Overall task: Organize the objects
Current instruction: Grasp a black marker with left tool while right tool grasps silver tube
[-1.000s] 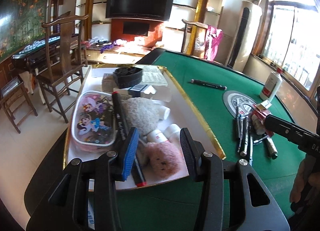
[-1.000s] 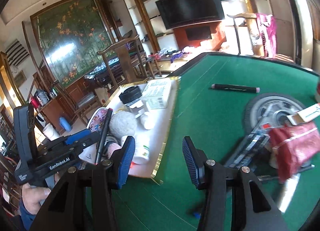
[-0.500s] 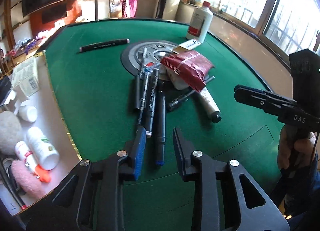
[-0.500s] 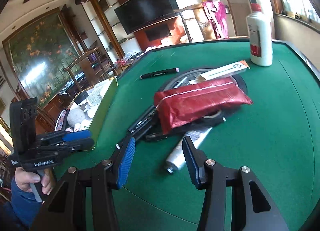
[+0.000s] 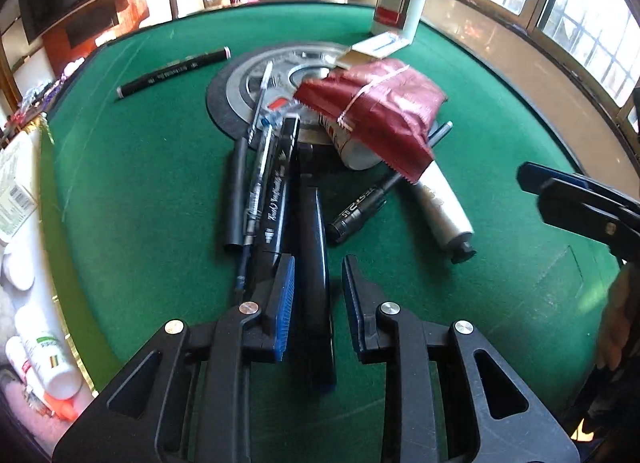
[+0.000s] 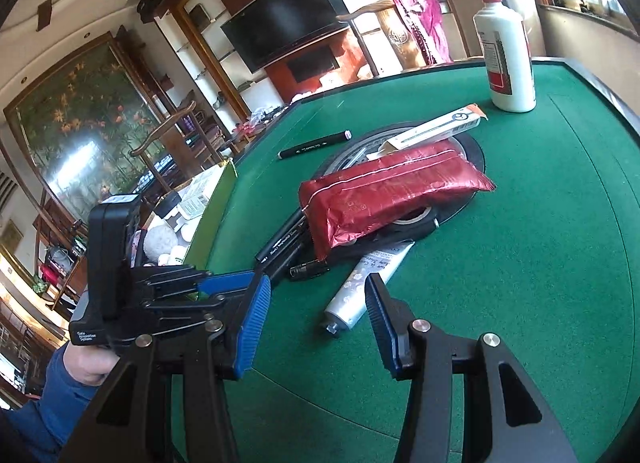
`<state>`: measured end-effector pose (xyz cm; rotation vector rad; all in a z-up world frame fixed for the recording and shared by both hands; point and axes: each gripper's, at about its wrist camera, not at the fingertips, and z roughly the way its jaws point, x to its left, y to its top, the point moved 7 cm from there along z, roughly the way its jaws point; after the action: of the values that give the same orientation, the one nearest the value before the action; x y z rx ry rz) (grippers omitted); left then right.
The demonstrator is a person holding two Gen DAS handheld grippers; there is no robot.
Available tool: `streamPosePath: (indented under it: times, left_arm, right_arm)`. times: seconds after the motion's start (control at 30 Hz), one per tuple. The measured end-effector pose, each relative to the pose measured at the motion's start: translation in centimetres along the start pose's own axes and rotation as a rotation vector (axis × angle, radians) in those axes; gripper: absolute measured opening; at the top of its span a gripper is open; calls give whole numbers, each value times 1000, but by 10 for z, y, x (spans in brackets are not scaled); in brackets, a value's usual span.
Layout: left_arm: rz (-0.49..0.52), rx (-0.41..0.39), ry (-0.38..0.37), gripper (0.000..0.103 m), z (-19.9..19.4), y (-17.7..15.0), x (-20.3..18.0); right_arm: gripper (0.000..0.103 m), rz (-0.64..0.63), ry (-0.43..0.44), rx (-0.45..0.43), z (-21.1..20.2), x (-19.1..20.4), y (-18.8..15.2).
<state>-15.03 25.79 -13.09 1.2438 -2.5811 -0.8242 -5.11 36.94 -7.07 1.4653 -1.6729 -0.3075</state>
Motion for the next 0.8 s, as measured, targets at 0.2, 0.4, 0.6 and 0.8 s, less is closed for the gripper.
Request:
streamPosePath:
  times: [0.2, 0.4, 0.6, 0.8]
  left_arm:
    - [-15, -35, 71, 14, 7, 6, 2]
    - [-6, -27, 72, 14, -4, -10, -1]
    - [-16, -40, 70, 14, -3, -10, 0]
    - [-24, -42, 65, 14, -2, -8, 0]
  right_arm:
    - [49, 7, -39, 45, 12, -6, -8]
    - [49, 0, -111, 124, 32, -9, -15]
    - [49, -161, -289, 206, 64, -3, -15]
    - [31, -310, -344, 229, 52, -13, -24]
